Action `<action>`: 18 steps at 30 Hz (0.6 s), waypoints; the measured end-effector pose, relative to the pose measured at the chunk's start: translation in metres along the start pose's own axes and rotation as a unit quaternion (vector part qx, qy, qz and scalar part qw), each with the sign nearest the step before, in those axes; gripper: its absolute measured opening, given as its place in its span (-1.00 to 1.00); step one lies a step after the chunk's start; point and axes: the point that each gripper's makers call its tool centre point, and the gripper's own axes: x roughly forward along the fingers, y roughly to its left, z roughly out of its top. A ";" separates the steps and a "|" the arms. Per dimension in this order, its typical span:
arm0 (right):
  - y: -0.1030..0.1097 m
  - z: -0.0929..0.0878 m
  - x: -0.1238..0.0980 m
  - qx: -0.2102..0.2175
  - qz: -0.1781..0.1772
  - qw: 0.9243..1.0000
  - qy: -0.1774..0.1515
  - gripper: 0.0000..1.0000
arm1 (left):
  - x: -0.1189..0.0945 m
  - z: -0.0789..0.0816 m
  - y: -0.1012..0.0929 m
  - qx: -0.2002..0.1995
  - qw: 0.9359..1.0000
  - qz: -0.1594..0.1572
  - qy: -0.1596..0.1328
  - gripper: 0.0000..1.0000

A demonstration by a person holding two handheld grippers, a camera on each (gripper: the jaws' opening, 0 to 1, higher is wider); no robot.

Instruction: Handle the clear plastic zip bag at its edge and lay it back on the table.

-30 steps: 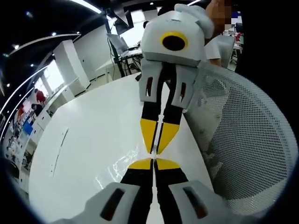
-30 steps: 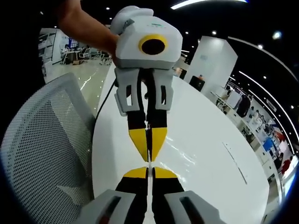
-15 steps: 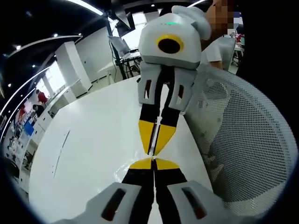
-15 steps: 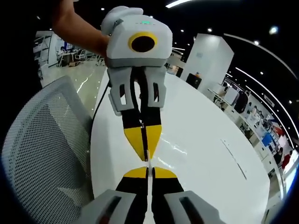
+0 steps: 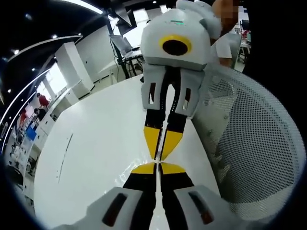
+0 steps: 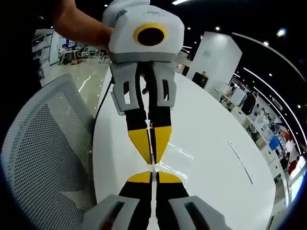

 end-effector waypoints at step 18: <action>0.001 -0.001 0.009 -0.010 0.006 1.000 0.018 -1.00 | -0.003 -0.001 0.000 0.018 0.999 -0.003 0.026 -1.00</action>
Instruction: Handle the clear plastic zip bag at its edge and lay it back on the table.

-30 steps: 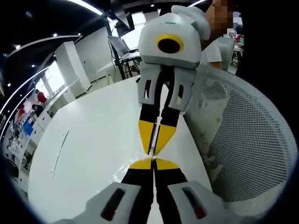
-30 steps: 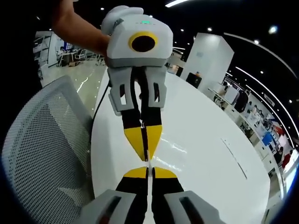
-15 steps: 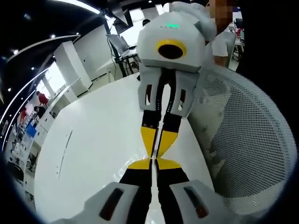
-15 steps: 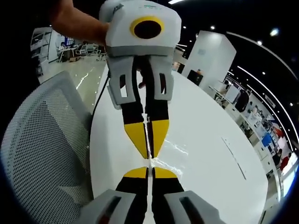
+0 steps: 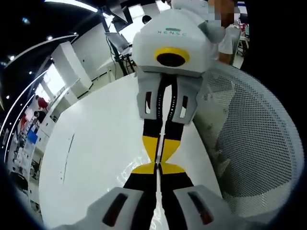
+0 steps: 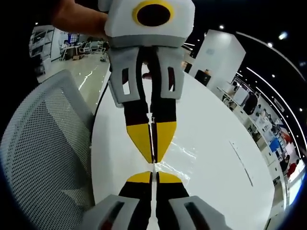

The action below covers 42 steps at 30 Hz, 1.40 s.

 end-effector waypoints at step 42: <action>0.009 0.023 0.010 -0.031 0.010 0.999 -0.007 -1.00 | 0.000 -0.030 -0.006 -0.001 0.999 -0.006 0.041 -1.00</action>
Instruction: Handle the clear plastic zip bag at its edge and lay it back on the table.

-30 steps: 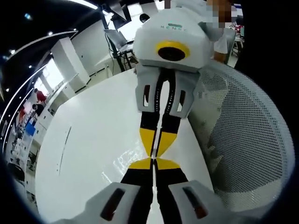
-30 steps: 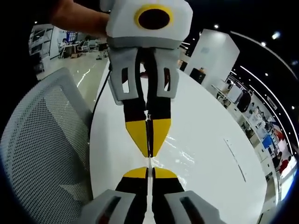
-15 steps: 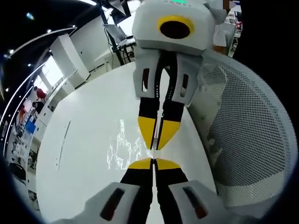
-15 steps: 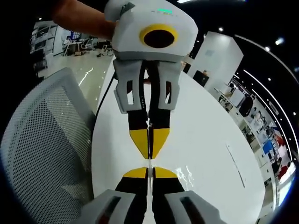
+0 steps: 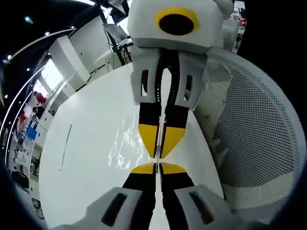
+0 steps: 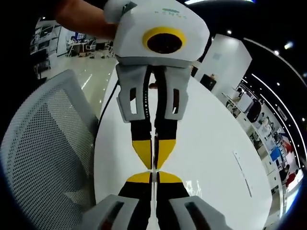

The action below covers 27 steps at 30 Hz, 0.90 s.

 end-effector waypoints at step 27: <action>0.005 -0.007 0.001 0.036 0.003 0.999 0.005 -1.00 | 0.005 -0.004 -0.006 -0.003 1.000 -0.011 0.024 -1.00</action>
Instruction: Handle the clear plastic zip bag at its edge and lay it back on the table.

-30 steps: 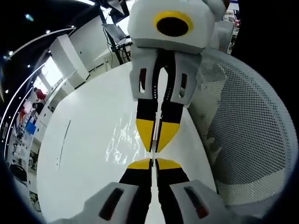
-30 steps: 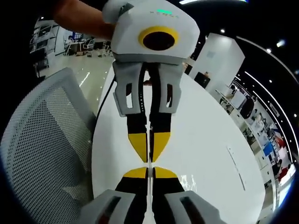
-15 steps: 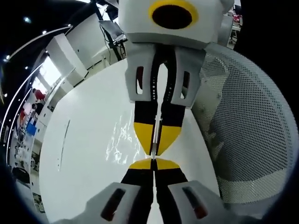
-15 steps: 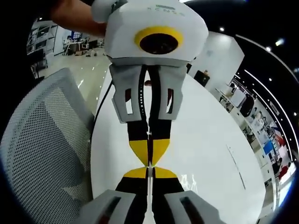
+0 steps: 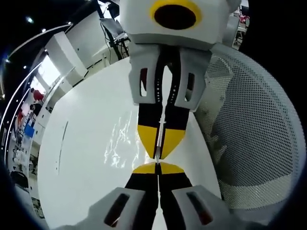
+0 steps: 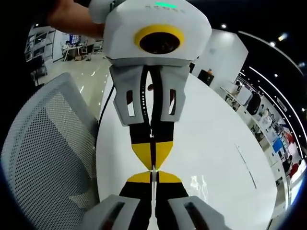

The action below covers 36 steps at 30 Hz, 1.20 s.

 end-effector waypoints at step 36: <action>0.002 -0.005 -0.002 0.017 0.005 1.000 -0.002 -1.00 | 0.002 -0.002 0.000 -0.018 1.000 -0.012 0.000 -1.00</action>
